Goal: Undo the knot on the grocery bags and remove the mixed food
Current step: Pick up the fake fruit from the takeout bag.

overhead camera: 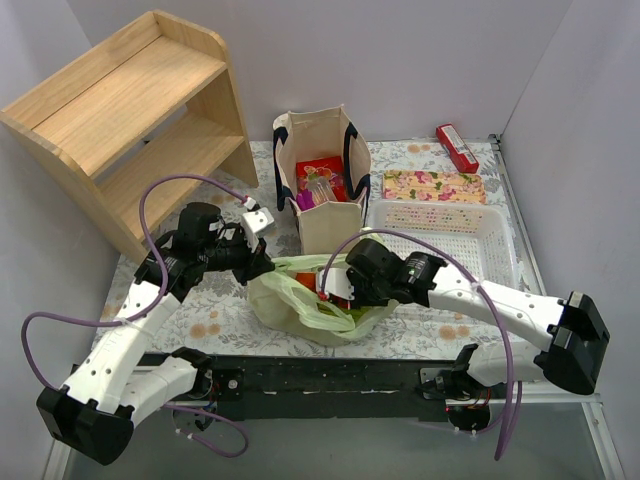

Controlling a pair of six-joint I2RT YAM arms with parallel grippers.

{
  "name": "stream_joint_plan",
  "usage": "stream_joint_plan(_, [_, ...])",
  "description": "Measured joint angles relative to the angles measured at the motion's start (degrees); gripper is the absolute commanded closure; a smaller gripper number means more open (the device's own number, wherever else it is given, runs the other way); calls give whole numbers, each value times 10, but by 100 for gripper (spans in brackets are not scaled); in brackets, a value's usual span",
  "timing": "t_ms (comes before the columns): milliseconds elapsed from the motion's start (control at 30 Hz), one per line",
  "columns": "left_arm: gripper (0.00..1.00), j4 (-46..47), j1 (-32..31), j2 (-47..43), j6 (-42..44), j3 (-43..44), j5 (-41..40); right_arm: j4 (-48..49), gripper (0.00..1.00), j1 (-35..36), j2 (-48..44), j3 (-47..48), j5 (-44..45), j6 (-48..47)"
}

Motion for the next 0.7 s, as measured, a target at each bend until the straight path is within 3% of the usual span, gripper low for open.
stream_joint_plan(33, [100,0,1,0,0,-1,0,-1,98,0,0,5,0,-3])
stream_joint_plan(200, [100,2,3,-1,-1,-4,1,-26,99,0,6,86,-10,-9])
stream_joint_plan(433, [100,16,6,-8,-4,-28,0,-92,99,4,19,270,-92,-37])
stream_joint_plan(700, [100,31,14,-23,-5,-63,-5,-181,99,8,-25,347,-125,-61])
